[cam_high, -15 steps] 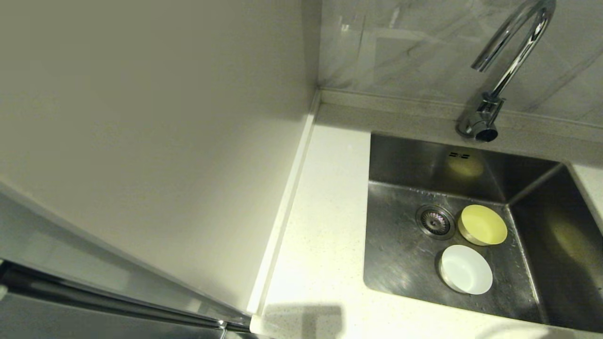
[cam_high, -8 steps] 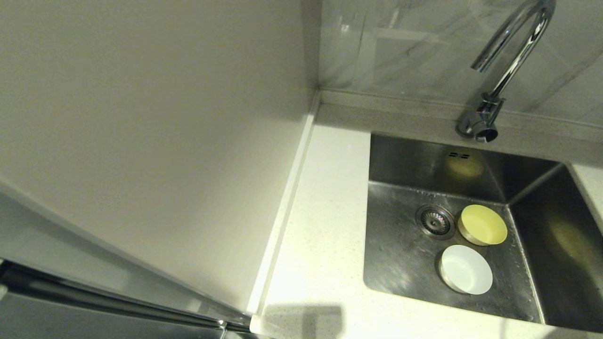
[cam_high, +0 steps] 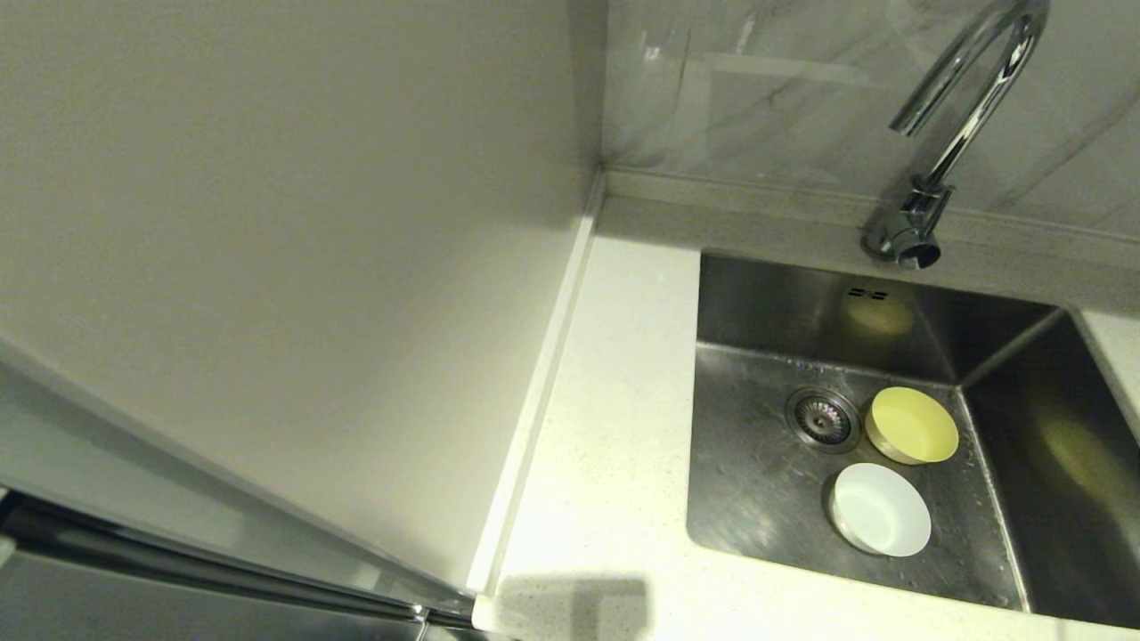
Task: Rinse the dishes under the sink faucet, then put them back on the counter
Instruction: Put a bowl into the sink
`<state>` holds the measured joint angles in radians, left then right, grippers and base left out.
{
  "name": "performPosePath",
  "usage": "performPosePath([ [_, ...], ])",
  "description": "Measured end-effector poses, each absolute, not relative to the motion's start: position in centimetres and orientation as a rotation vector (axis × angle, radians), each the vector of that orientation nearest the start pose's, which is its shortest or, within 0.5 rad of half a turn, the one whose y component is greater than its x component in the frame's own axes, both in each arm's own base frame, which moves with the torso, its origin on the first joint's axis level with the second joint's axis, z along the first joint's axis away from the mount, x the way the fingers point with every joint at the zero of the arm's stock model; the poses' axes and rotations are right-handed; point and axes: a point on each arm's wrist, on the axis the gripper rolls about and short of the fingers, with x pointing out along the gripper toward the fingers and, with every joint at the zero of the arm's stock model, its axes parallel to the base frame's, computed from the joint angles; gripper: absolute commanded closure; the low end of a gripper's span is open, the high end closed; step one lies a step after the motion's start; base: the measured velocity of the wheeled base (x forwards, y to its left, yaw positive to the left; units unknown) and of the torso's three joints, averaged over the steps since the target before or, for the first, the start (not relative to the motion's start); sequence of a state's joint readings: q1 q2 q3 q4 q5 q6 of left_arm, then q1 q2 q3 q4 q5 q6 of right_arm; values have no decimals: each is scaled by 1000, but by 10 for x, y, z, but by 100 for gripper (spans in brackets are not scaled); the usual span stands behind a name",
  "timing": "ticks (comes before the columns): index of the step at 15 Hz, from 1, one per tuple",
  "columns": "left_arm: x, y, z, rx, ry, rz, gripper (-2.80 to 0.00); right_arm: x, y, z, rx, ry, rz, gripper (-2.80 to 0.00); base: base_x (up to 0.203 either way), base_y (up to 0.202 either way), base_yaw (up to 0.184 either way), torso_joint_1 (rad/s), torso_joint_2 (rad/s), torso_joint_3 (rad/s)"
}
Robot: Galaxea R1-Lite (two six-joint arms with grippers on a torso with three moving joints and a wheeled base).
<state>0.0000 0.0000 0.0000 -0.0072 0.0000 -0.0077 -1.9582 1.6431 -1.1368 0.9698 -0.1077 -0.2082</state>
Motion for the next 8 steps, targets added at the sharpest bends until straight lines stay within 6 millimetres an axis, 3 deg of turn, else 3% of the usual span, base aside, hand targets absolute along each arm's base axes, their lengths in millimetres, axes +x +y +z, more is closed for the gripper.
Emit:
performPosePath([
  [5, -23, 0, 76, -7, -7, 0, 0, -113, -221, 162, 1234, 1189, -1459, -280, 0, 0, 0, 0, 0, 0],
  [8, -23, 0, 76, -7, -7, 0, 0, -119, -228, 148, 1203, 1290, -1358, -280, 0, 0, 0, 0, 0, 0],
])
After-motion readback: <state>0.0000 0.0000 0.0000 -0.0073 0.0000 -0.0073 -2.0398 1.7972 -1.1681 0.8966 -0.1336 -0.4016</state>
